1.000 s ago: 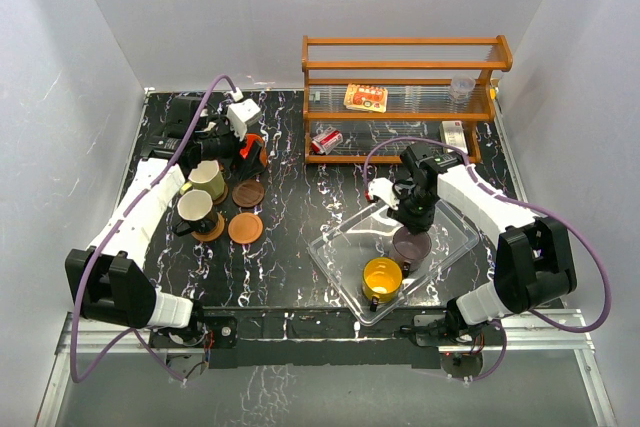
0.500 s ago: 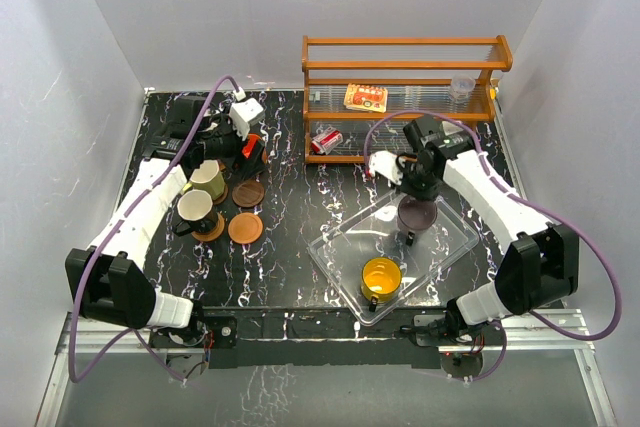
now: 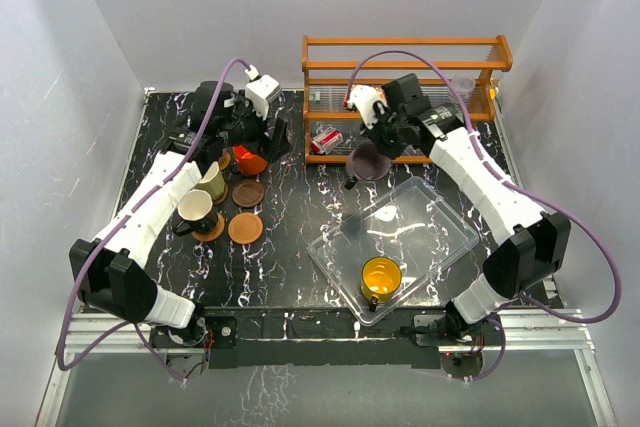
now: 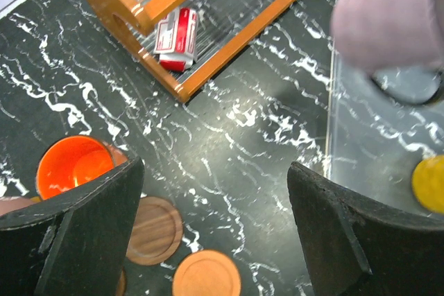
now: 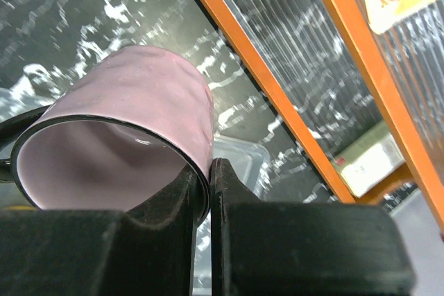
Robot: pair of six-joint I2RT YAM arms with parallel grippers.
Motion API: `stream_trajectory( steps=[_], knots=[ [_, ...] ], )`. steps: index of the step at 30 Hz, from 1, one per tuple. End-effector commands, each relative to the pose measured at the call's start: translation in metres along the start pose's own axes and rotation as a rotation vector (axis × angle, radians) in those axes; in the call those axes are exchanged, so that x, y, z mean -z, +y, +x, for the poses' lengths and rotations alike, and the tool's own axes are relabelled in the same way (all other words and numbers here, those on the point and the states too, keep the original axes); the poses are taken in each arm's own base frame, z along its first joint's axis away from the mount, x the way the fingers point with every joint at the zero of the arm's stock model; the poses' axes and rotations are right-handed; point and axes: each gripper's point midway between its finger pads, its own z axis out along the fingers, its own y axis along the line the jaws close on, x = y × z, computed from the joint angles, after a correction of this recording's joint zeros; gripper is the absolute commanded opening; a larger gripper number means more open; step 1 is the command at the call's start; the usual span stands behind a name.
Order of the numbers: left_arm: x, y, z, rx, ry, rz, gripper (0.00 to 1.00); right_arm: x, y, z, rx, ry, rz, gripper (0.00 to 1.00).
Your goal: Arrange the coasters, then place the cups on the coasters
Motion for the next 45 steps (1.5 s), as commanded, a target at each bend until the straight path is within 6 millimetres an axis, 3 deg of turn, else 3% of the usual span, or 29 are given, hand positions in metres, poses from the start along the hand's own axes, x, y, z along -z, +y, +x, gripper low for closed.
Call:
stream_trajectory(
  steps=[1,9,19,20,24,31,37,45],
  knots=[
    [-0.009,-0.007,-0.033,0.119,-0.067,-0.018,0.83,0.004,-0.004,-0.074,-0.149,-0.221,0.069,0.0],
    [-0.024,-0.019,-0.042,0.19,-0.07,0.0,0.82,-0.015,0.005,-0.109,-0.226,-0.249,0.124,0.0],
    [-0.043,-0.033,-0.028,0.248,-0.035,0.035,0.73,-0.021,0.018,-0.136,-0.274,-0.287,0.132,0.0],
    [-0.045,-0.034,-0.028,0.249,-0.03,0.037,0.71,-0.032,0.021,-0.135,-0.275,-0.269,0.127,0.0],
    [-0.053,-0.035,-0.023,0.244,-0.013,0.031,0.63,-0.038,0.027,-0.138,-0.276,-0.262,0.118,0.0],
    [-0.062,-0.033,-0.01,0.207,0.021,0.003,0.45,-0.037,0.037,-0.145,-0.29,-0.275,0.084,0.0],
    [-0.067,-0.029,-0.002,0.193,0.038,-0.018,0.42,-0.031,0.044,-0.153,-0.306,-0.304,0.04,0.0],
    [-0.067,-0.026,0.006,0.18,0.039,-0.041,0.43,-0.034,0.042,-0.155,-0.35,-0.304,0.053,0.0]
  ],
)
